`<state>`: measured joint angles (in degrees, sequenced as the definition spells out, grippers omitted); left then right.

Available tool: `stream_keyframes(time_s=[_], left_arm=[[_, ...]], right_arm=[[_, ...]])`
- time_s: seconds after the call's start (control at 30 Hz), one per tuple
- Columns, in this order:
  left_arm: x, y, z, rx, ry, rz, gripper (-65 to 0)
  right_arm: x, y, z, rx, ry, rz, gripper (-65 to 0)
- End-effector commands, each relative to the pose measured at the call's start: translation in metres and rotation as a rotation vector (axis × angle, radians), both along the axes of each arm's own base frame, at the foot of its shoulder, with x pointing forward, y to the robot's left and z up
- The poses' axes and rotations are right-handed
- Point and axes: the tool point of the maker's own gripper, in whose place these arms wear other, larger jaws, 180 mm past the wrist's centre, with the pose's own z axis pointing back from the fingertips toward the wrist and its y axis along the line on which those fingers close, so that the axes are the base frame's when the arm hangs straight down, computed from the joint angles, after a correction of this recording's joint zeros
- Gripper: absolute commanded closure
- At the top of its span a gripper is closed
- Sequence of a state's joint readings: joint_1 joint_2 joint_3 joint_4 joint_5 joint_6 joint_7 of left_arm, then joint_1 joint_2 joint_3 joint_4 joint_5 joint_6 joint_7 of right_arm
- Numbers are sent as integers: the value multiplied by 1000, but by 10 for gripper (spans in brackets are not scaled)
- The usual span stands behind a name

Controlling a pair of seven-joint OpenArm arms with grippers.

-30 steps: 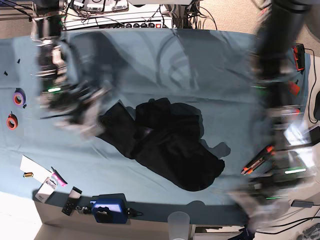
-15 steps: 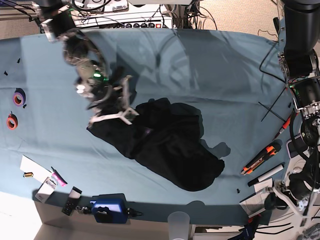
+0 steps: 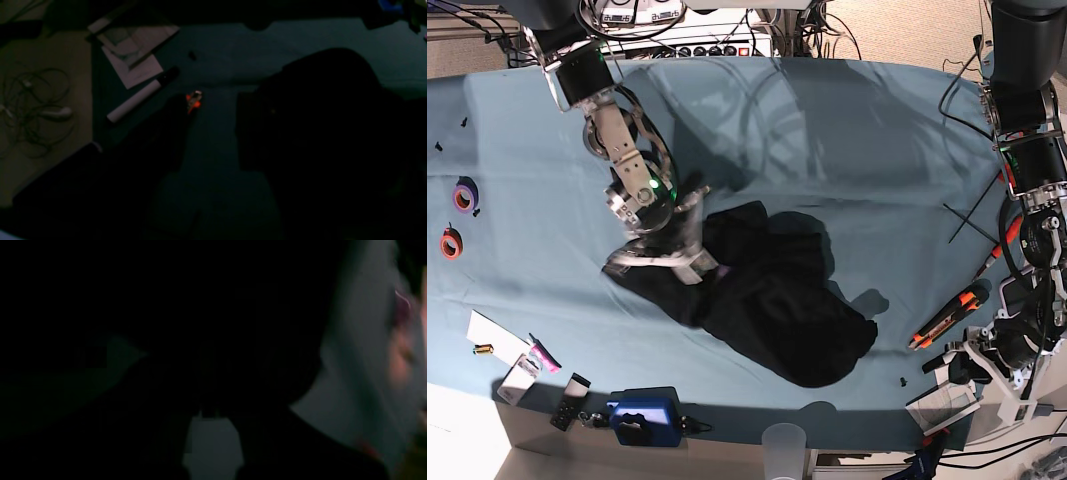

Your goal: Layout the t-shirt on the table in an organized manner, then fold the t-shirt properly

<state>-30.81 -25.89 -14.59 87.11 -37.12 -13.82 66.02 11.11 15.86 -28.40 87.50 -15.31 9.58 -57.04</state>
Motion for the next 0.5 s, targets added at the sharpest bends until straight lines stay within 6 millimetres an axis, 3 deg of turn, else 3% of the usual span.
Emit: stream_keyframes(time_s=[0.0, 0.13, 0.27, 0.37, 0.47], left_arm=[[6, 3, 24, 4, -68, -1, -258], [7, 3, 24, 3, -70, -1, -258], [6, 3, 23, 5, -63, -1, -258], [3, 1, 17, -2, -50, -6, -258], [-3, -10, 7, -57, -30, -40, -258]], right_arm=[[23, 1, 36, -5, -124, 6, 0], [35, 5, 93, -14, -294, 14, 0], [36, 3, 121, 2, -370, -4, 0], [39, -23, 148, -39, -455, -85, 0], [39, -67, 170, -39, -515, -215, 0]])
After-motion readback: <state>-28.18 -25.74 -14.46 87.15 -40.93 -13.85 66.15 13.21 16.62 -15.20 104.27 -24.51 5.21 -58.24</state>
